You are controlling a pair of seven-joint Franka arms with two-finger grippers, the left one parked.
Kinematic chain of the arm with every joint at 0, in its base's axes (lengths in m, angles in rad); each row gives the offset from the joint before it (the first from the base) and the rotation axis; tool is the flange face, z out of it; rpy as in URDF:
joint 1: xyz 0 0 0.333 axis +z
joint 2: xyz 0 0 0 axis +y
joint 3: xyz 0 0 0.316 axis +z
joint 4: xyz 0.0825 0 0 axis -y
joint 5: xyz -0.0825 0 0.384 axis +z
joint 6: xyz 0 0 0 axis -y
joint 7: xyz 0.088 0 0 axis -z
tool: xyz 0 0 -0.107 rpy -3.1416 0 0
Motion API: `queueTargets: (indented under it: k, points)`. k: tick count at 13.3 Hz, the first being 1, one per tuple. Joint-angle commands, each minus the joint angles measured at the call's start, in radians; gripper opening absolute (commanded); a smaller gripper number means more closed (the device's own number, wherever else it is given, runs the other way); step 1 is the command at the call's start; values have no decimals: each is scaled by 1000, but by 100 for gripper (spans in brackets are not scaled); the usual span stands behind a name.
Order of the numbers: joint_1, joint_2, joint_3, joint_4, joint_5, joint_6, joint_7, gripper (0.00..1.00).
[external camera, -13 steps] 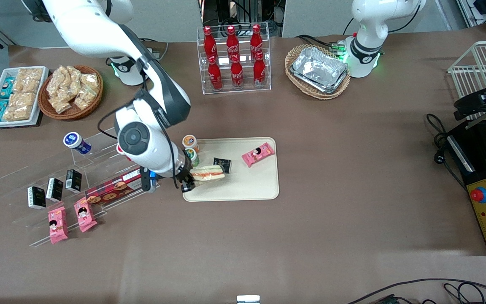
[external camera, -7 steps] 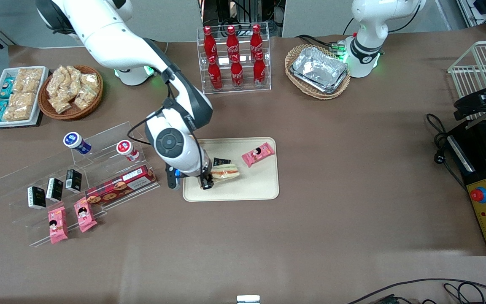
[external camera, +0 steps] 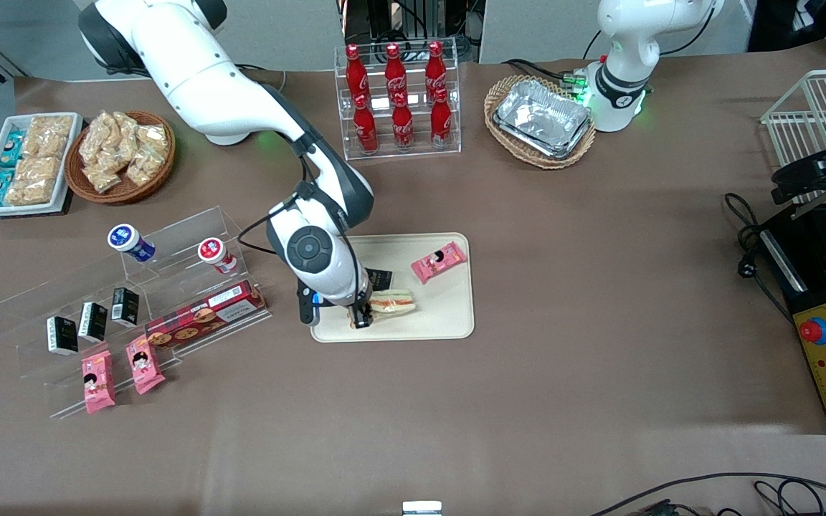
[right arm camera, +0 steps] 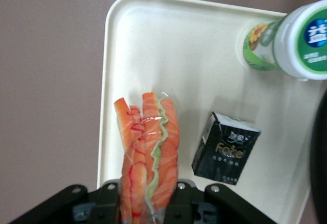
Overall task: Place sandwich on tray
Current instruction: 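Lower the sandwich onto the tray and open the right gripper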
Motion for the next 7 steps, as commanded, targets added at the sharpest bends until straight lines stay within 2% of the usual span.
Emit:
queueTargets:
  k: [1,4,5,7]
  points:
    - [18,33,-9,30,-56,22,33,0]
    - [17,41,-25,30,-60,22,37,6]
    - [17,46,-28,30,-58,22,46,16]
    - [17,53,-34,30,-61,23,62,18]
